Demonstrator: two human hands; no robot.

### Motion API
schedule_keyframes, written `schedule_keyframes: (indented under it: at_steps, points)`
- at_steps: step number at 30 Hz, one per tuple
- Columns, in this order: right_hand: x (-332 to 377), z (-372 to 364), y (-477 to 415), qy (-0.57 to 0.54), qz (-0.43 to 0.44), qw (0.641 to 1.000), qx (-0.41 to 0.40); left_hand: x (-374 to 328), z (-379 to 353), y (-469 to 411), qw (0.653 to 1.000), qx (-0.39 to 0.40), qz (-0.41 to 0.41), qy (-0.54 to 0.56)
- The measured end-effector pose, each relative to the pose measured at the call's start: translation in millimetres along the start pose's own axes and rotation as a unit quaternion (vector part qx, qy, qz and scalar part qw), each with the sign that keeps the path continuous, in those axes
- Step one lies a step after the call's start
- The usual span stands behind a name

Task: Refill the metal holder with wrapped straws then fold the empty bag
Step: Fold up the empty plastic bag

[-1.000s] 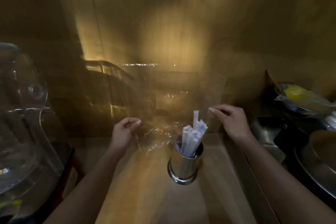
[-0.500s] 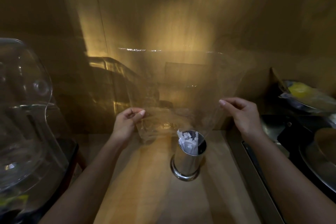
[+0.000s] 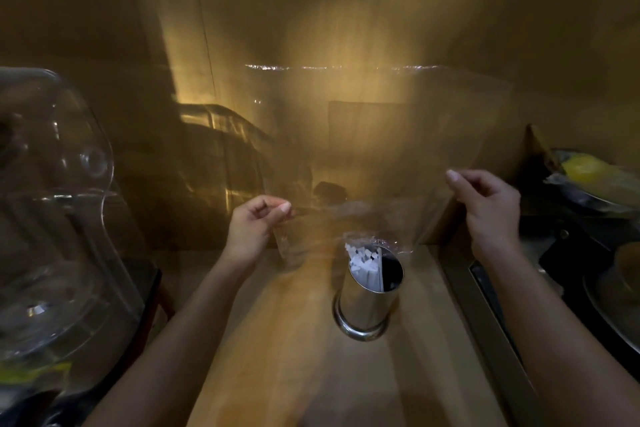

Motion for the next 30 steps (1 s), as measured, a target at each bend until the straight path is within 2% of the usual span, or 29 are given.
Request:
schedule_keyframes:
  at_steps: [4,8,10,14,20,24,30]
  points:
    - [21,4,-3,-0.030,0.019,0.999,0.012,-31,-5,-8,0.998,0.042,-0.044,0.012]
    - [46,8,-6,-0.080,0.047,0.994,0.053,-58,-3,-16,0.997,0.031,-0.062,0.046]
    - [39,0,-5,-0.101,0.025,0.991,0.080,-59,-4,-14,0.996,0.035,-0.041,0.067]
    - [-27,-26,7,-0.087,-0.108,0.984,0.109,-40,-2,2,0.999,0.029,-0.012,0.037]
    - [-56,-44,21,-0.135,-0.181,0.958,0.179,-16,25,12,0.999,-0.032,0.032,0.028]
    - [-68,-49,22,-0.098,-0.184,0.965,0.159,-17,35,15,0.999,-0.025,0.020,-0.036]
    - [-51,-56,22,-0.118,-0.146,0.966,0.178,-28,48,11,0.999,-0.028,0.021,-0.040]
Point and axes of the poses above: each hand's wrist, its own y-axis away from the middle knuckle, its own z-axis out of the back of the hand, x = y × z, the point moved 7 cm from there along -y, towards the middle knuckle, and after that the axes turned 13 degrees about -z, right-handed, at the moved point
